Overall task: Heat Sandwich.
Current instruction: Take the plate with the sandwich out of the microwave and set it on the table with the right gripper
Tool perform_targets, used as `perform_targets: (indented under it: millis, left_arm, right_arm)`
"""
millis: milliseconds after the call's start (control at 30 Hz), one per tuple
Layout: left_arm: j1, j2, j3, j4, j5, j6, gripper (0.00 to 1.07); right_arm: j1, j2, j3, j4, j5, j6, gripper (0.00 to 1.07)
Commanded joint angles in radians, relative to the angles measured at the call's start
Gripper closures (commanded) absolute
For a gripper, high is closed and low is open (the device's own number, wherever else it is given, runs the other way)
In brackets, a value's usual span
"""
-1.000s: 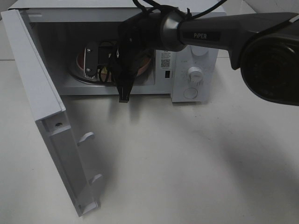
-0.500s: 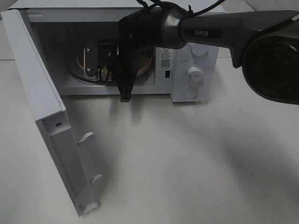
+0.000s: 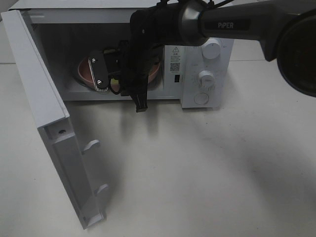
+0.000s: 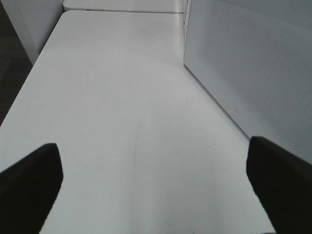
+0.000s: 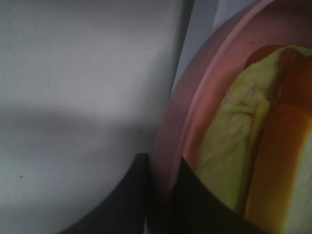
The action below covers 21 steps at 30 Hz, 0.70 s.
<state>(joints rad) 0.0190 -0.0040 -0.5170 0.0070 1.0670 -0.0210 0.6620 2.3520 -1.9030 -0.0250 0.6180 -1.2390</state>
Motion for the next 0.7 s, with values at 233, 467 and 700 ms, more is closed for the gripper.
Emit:
perform_targets:
  millis: [233, 467, 700]
  left_arm:
    - [0.003, -0.007, 0.001, -0.001, 0.0, 0.0, 0.09]
    - [0.003, -0.007, 0.001, -0.001, 0.0, 0.0, 0.09]
    - [0.003, -0.007, 0.001, -0.001, 0.0, 0.0, 0.09]
  right_arm:
    - [0.002, -0.075, 0.111, 0.025, -0.005, -0.073, 1.07]
    - [0.002, -0.132, 0.189, 0.025, -0.057, -0.096, 1.07]
    - [0.003, -0.198, 0.28, 0.025, -0.114, -0.165, 1.07]
